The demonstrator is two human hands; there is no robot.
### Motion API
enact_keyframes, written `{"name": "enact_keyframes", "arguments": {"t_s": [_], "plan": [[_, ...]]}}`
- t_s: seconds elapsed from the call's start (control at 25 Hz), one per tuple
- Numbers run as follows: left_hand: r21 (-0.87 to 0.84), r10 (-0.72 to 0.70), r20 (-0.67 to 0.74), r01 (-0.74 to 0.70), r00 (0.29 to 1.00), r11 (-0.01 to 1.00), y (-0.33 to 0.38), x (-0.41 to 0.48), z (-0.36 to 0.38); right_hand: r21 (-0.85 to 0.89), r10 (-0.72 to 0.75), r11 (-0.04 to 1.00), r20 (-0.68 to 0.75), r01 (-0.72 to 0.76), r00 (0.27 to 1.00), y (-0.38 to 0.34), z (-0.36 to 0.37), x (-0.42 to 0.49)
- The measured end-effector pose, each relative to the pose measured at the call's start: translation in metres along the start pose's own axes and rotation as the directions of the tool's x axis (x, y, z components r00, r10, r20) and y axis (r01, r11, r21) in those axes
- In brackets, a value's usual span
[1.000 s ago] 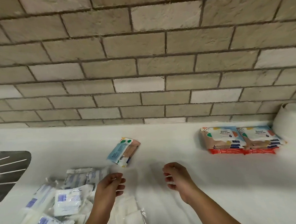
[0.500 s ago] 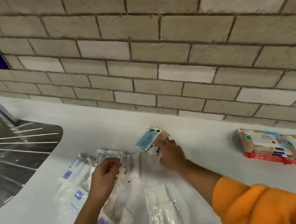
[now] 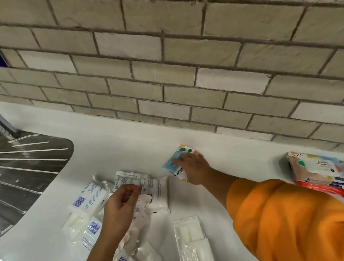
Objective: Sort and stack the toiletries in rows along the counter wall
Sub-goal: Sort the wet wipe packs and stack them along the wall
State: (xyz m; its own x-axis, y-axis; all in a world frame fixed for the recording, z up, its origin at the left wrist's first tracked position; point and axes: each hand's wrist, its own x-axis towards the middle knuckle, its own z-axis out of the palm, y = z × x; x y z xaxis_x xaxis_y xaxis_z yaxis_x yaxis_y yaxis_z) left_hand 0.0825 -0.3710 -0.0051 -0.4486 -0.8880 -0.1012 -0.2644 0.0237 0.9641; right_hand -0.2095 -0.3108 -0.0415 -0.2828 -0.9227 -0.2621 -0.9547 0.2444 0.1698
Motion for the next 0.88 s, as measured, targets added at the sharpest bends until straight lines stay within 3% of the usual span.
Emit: {"name": "enact_keyframes", "arguments": {"t_s": [0.12,0.24,0.56,0.68,0.8,0.88], "plan": [[-0.061,-0.040,-0.011,0.039,0.999,0.997,-0.002,0.000,0.007,0.112,0.003,0.994,-0.021,0.000,1.000,0.003,-0.001,-0.001],[-0.079,-0.043,-0.003,0.042,0.999,0.996,0.000,-0.002,0.015,0.158,0.024,0.987,-0.144,-0.001,0.989,-0.006,0.005,-0.016],[-0.085,-0.039,0.120,0.049,0.992,0.995,0.006,-0.022,0.042,0.085,-0.003,0.996,-0.410,0.041,0.912,-0.025,0.018,-0.071],[-0.082,-0.028,0.176,0.043,0.984,0.996,0.008,-0.033,0.052,0.281,0.080,0.960,-0.303,0.009,0.950,-0.028,0.007,-0.102],[-0.064,-0.051,0.244,0.069,0.968,0.996,0.008,-0.042,0.063,0.615,0.256,0.786,-0.241,-0.057,0.936,-0.029,0.004,-0.146],[-0.079,-0.111,0.298,0.140,0.948,0.987,0.007,-0.048,0.072,0.862,0.402,0.505,-0.181,-0.053,0.898,-0.031,0.001,-0.182]]}}
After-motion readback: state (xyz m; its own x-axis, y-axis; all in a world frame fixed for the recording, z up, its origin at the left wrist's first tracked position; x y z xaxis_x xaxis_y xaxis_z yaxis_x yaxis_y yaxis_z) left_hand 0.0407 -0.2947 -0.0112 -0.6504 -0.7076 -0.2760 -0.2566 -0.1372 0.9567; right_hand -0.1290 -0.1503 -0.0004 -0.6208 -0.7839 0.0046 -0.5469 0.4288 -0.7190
